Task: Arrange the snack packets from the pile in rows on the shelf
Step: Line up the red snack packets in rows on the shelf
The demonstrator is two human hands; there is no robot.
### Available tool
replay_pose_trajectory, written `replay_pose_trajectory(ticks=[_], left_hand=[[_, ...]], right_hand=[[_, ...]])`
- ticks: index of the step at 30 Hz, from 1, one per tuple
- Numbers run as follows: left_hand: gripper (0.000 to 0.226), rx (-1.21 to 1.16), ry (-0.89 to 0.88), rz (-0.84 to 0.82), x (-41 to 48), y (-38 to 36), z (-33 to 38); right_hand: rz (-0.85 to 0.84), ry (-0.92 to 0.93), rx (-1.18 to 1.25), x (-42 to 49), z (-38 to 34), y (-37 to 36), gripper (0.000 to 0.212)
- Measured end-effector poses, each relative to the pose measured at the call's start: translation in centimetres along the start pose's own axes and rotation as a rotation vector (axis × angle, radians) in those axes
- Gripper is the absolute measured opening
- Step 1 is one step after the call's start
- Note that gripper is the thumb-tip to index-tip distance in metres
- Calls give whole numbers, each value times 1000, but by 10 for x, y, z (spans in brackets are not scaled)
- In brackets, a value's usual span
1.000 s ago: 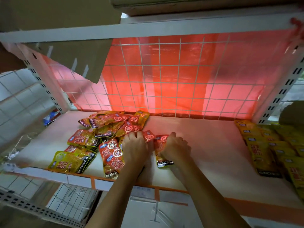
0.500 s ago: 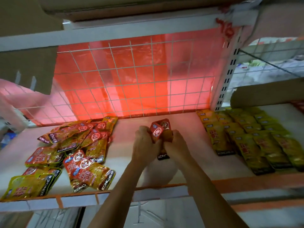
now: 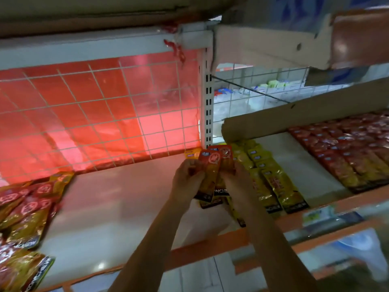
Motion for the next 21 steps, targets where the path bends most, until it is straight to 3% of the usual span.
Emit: replay_pose_trajectory(ticks=[7, 16, 21], left_hand=[[32, 15, -57, -56, 16, -110, -4], [48, -16, -36, -75, 21, -210, -20], [52, 160, -53, -57, 35, -247, -30]], right_hand=[[69, -57, -58, 52, 26, 102, 22], [62, -98, -128, 98, 58, 190, 8], [181, -61, -223, 113, 76, 237, 15]])
Point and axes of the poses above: each hand's wrist, its own x-axis towards the middle knuckle, its own y-axis out of the back of the hand, z = x × y, the point moved 7 cm from there along x, towards the middle knuckle, and after that the axes turned 12 degrees about -x, right-handed, at the moved point
